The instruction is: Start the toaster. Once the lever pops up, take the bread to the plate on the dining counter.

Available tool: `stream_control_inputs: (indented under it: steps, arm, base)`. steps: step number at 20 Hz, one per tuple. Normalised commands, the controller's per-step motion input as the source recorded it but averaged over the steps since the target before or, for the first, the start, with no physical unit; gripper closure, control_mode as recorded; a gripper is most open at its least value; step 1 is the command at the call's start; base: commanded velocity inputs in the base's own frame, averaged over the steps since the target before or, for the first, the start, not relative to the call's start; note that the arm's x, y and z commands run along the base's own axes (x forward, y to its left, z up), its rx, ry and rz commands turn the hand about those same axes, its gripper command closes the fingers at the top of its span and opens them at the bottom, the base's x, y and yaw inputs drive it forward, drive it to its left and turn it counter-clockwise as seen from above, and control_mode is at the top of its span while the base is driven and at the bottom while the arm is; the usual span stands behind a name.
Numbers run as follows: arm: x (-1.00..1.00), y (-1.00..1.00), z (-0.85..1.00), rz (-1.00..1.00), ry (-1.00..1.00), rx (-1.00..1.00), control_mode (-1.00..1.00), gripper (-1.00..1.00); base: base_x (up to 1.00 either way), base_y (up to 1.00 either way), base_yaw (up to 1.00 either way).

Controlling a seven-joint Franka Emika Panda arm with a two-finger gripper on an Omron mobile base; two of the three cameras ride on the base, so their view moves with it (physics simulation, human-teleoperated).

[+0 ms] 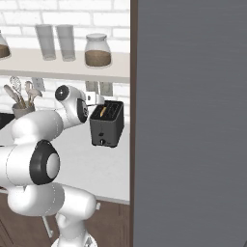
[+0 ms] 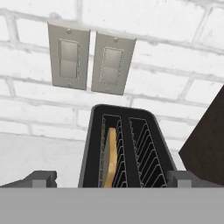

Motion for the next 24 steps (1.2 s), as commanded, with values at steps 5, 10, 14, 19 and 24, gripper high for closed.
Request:
stream_control_inputs:
  steps: [5,10,14,19,24]
  arm:
    - [0.00,0.00,0.00,0.00,0.00,0.00,-1.00,-1.00]
    - [0.00,0.00,0.00,0.00,0.00,0.00,-1.00,-1.00]
    - [0.00,0.00,0.00,0.00,0.00,0.00,-1.00,-1.00]
    - [0.00,0.00,0.00,0.00,0.00,0.00,-1.00,-1.00]
    - [0.00,0.00,0.00,0.00,0.00,0.00,-1.00,-1.00]
  base:
    - [0.00,0.00,0.00]
    - [0.00,0.00,0.00]
    - [0.00,0.00,0.00]
    - [0.00,0.00,0.00]
    - [0.00,0.00,0.00]
